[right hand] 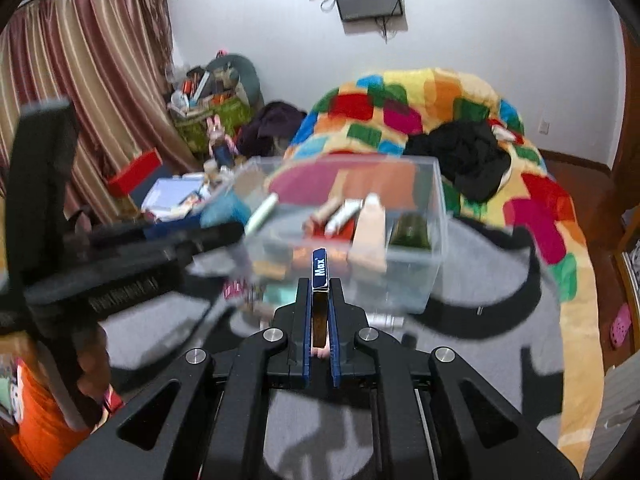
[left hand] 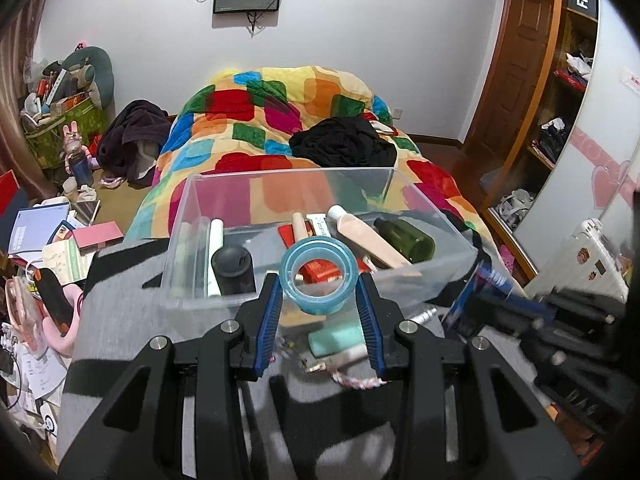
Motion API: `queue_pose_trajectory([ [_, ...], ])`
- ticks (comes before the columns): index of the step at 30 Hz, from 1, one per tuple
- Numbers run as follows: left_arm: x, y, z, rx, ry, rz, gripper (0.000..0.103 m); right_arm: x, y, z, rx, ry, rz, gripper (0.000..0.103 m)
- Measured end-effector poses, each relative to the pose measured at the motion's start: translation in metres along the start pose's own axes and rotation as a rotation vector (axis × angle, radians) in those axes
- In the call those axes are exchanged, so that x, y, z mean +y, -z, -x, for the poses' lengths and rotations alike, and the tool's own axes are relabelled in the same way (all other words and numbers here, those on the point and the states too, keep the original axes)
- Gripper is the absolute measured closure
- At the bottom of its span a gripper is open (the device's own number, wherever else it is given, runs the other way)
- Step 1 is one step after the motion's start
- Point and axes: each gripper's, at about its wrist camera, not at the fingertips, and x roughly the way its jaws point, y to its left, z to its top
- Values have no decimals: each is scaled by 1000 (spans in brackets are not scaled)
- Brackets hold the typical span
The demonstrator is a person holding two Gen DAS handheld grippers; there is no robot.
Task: Organize objects
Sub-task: 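Drop the Max box into the clear box with the right tool while left releases the tape roll there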
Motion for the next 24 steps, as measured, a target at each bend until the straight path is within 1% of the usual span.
queue_pose_trajectory([
  [2,0,-4,-5,5,-8,0,65,1,-12,-2,-24,21,3,97],
  [5,1,-10,-14,15,-16,2,65,0,-27,-11,-32,39,6,97],
  [8,3,-15,-25,39,-11,18,65,-3,-40,-27,-16,67,3,97],
  [11,6,-17,-37,70,-11,30,65,-8,-45,-46,26,63,-11,96],
  [14,8,-15,-40,84,16,47,65,-12,-44,-61,80,63,-25,96],
  [17,6,-12,-37,74,10,28,65,-15,-40,-65,111,37,-34,96],
  [24,1,-4,-19,50,8,-8,63,-16,-31,-47,101,25,-9,95],
])
